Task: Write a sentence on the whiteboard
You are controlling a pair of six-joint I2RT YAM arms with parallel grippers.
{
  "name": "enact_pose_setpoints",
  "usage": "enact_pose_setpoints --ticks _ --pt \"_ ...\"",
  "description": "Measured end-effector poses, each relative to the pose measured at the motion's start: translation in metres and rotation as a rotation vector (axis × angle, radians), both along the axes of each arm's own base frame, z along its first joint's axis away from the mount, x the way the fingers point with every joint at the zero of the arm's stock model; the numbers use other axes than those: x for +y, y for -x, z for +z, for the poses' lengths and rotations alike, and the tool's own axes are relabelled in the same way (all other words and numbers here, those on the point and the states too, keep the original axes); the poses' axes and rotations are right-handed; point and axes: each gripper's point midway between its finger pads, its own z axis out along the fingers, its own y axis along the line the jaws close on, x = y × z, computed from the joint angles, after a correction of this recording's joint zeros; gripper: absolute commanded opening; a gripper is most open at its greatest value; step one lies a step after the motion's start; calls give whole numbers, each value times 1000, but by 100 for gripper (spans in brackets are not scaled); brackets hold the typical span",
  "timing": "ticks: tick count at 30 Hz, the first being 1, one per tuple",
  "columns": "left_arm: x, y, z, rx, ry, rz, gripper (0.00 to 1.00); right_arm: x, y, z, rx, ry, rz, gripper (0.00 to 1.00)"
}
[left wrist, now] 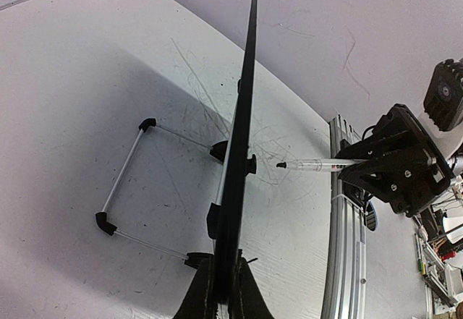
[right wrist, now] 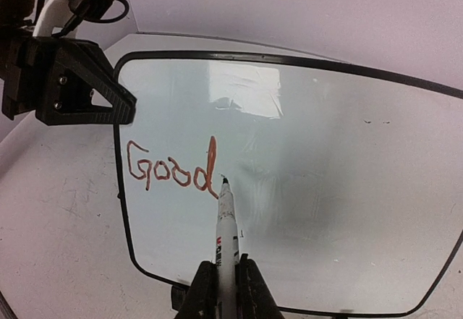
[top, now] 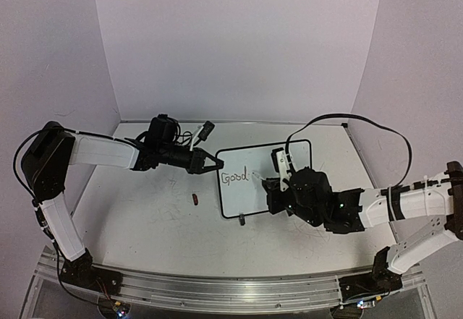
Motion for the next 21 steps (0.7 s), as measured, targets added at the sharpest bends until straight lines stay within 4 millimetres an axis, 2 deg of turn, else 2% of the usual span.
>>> enact_pose_setpoints --ticks 5,12,21 --pt "0 0 0 0 0 0 0 1 0 -2 6 -2 -3 0" --pt "0 0 0 0 0 0 0 4 -4 -21 38 30 -16 0" --pt "0 0 0 0 0 0 0 2 -9 -19 40 16 -43 0"
